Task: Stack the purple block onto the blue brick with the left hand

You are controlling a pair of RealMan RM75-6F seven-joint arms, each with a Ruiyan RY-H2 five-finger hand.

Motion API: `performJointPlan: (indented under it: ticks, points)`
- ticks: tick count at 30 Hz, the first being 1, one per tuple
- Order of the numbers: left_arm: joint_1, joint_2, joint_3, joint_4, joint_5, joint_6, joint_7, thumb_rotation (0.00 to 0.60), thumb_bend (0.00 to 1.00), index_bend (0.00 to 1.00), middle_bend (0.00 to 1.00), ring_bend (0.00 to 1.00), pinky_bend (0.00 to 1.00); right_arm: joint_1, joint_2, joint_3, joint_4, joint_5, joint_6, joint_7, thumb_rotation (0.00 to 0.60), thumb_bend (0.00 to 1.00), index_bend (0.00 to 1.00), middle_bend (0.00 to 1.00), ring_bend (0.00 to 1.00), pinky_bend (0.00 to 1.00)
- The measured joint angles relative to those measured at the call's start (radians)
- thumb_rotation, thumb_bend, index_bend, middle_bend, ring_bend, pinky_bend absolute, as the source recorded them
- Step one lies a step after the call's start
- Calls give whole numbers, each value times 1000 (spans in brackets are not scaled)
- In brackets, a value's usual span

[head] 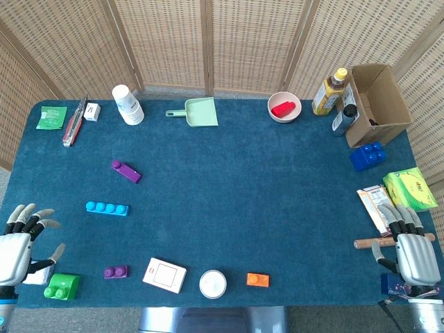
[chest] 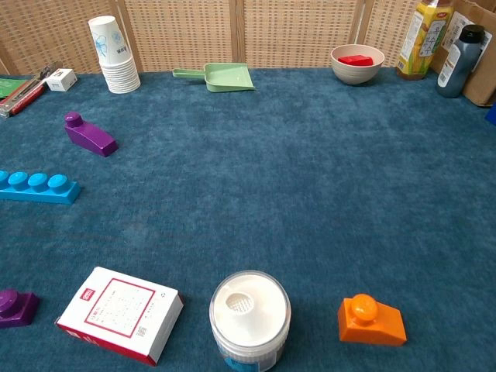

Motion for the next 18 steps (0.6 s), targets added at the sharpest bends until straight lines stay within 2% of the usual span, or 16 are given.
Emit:
performJointPlan:
  ticks: [12, 18]
  points:
    - [-2, 7, 5, 8, 18, -1, -14, 547, 358, 384, 263, 109, 0, -2, 1, 4, 3, -11, 17, 14, 600, 414, 105, 136, 0, 68]
    - [-29, 62, 7, 20, 47, -31, -34, 550, 358, 385, 262, 108, 0, -10, 16, 9, -2, -10, 34, 26, 600, 413, 101, 131, 0, 68]
